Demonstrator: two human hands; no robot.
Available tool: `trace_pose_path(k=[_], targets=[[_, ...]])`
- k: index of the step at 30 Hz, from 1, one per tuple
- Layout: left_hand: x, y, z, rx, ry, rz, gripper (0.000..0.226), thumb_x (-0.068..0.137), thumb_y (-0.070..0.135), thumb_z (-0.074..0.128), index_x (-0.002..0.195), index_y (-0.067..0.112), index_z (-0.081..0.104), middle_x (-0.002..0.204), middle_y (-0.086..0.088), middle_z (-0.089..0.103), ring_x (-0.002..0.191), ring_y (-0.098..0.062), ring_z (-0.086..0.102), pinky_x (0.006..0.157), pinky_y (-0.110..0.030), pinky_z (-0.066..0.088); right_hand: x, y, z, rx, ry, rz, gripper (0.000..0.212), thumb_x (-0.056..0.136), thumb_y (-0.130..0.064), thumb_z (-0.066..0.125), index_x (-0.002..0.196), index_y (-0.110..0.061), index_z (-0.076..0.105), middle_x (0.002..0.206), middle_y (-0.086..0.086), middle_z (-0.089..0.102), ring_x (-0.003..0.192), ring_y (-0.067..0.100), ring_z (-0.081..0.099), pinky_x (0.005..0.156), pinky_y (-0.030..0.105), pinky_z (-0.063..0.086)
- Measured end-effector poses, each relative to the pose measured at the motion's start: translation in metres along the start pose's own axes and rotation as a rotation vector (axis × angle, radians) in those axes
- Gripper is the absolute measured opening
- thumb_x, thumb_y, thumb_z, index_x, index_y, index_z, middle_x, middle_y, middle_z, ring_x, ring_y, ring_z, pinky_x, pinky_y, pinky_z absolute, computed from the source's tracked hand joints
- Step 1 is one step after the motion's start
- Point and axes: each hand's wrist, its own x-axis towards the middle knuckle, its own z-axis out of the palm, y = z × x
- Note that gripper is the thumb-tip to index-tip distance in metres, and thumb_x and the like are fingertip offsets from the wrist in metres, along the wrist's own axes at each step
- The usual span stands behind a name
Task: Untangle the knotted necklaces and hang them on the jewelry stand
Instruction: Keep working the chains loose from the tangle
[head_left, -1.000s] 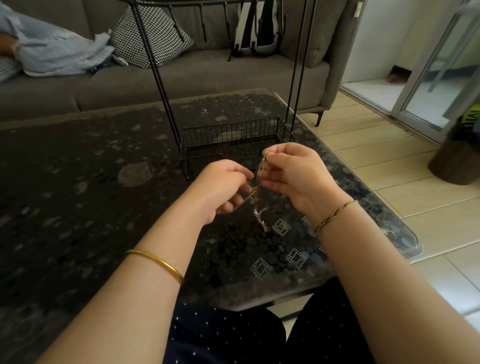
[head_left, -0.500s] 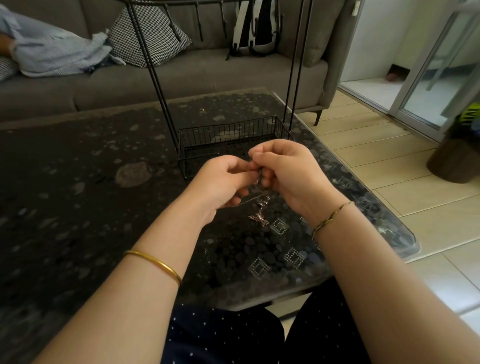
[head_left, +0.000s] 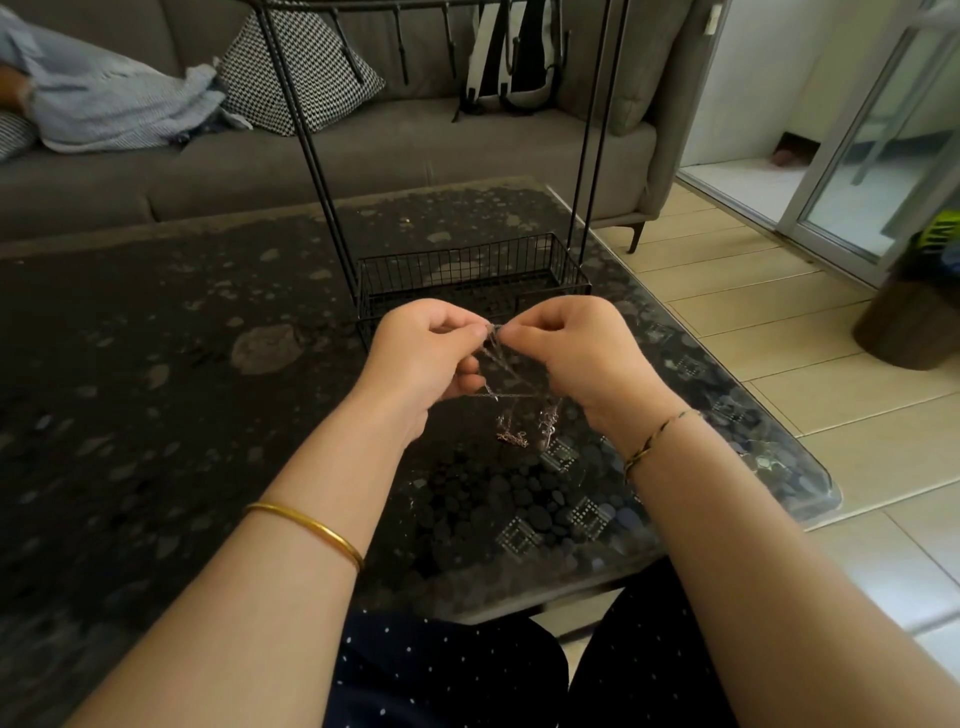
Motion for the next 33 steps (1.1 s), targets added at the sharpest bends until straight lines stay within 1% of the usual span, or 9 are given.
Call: trace_pose_path(k=[3, 8, 13, 17, 20, 22, 25, 28, 33], targets=[[-0.002, 0.0, 0.001, 0.063, -0.035, 0.001, 0.006, 0.092, 0.014, 0.062, 0.09, 0.015, 0.068, 0.087, -0.005, 0.062, 0.069, -0.009, 0.059, 0.052, -0.02, 0.054, 0.002, -0.001, 0.001, 0.111, 0.066, 0.026, 0.012, 0.087, -0.02, 0.063, 0.083, -0.011, 0.069, 0.082, 0.008, 0.068, 0.066, 0.014, 0.056, 0.052, 0.024, 0.041], [-0.002, 0.001, 0.004, 0.38, -0.007, 0.115, 0.009, 0.094, 0.017, 0.056, 0.087, 0.017, 0.062, 0.077, -0.002, 0.061, 0.057, -0.01, 0.06, 0.064, -0.032, 0.059, 0.001, -0.003, 0.002, 0.215, 0.119, 0.036, 0.012, 0.088, -0.017, 0.061, 0.081, -0.008, 0.066, 0.059, -0.007, 0.05, 0.05, 0.007, 0.042, 0.048, 0.022, 0.034], [0.001, -0.002, 0.006, 0.565, 0.055, 0.103, 0.01, 0.094, 0.016, 0.052, 0.084, 0.016, 0.055, 0.071, -0.002, 0.06, 0.05, -0.009, 0.059, 0.052, -0.025, 0.049, 0.001, -0.008, 0.001, 0.432, 0.1, 0.087, 0.012, 0.088, -0.007, 0.054, 0.077, -0.006, 0.06, 0.063, 0.001, 0.047, 0.046, 0.009, 0.038, 0.04, 0.021, 0.035], [0.006, -0.004, 0.001, 0.164, 0.034, -0.085, 0.016, 0.096, 0.007, 0.051, 0.083, 0.009, 0.059, 0.079, -0.009, 0.064, 0.063, -0.014, 0.063, 0.065, -0.031, 0.059, 0.001, -0.008, -0.003, 0.529, 0.087, 0.161, 0.015, 0.089, -0.006, 0.047, 0.076, -0.007, 0.053, 0.062, 0.003, 0.044, 0.045, 0.01, 0.035, 0.036, 0.02, 0.034], [0.008, 0.0, -0.001, -0.098, 0.066, -0.16, 0.011, 0.095, 0.005, 0.053, 0.088, 0.009, 0.061, 0.085, -0.008, 0.064, 0.075, -0.015, 0.065, 0.066, -0.028, 0.058, 0.004, -0.007, -0.002, 0.558, 0.107, 0.218, 0.007, 0.088, -0.006, 0.045, 0.084, -0.01, 0.049, 0.061, 0.001, 0.034, 0.042, 0.008, 0.025, 0.033, 0.018, 0.022], [0.007, 0.003, -0.001, -0.28, 0.061, -0.22, 0.01, 0.095, 0.004, 0.053, 0.091, 0.01, 0.061, 0.081, -0.006, 0.062, 0.076, -0.014, 0.064, 0.068, -0.029, 0.056, 0.006, -0.006, -0.001, 0.561, 0.125, 0.244, 0.008, 0.087, -0.007, 0.046, 0.091, -0.014, 0.046, 0.06, 0.0, 0.028, 0.041, 0.008, 0.02, 0.032, 0.018, 0.019], [0.005, 0.01, -0.001, -0.542, 0.043, -0.329, 0.013, 0.095, 0.003, 0.051, 0.097, 0.01, 0.062, 0.072, -0.002, 0.058, 0.066, -0.011, 0.06, 0.063, -0.026, 0.052, 0.005, -0.007, 0.0, 0.508, 0.091, 0.251, 0.004, 0.086, -0.009, 0.05, 0.088, -0.012, 0.049, 0.059, -0.001, 0.027, 0.042, 0.008, 0.022, 0.031, 0.017, 0.019], [0.004, 0.011, -0.003, -0.558, 0.033, -0.324, 0.011, 0.094, 0.009, 0.054, 0.095, 0.013, 0.065, 0.068, 0.002, 0.054, 0.058, -0.008, 0.054, 0.058, -0.023, 0.048, 0.004, -0.005, 0.001, 0.336, 0.009, 0.213, 0.013, 0.086, -0.013, 0.06, 0.073, -0.011, 0.058, 0.06, -0.002, 0.036, 0.047, 0.01, 0.029, 0.032, 0.016, 0.025], [0.004, 0.01, -0.005, -0.484, 0.023, -0.242, 0.014, 0.096, 0.019, 0.054, 0.09, 0.015, 0.065, 0.068, 0.004, 0.052, 0.059, -0.008, 0.052, 0.061, -0.024, 0.047, 0.0, -0.004, 0.004, 0.212, -0.065, 0.135, 0.008, 0.086, -0.017, 0.067, 0.08, -0.013, 0.067, 0.065, 0.0, 0.05, 0.039, 0.004, 0.036, 0.038, 0.016, 0.037]])
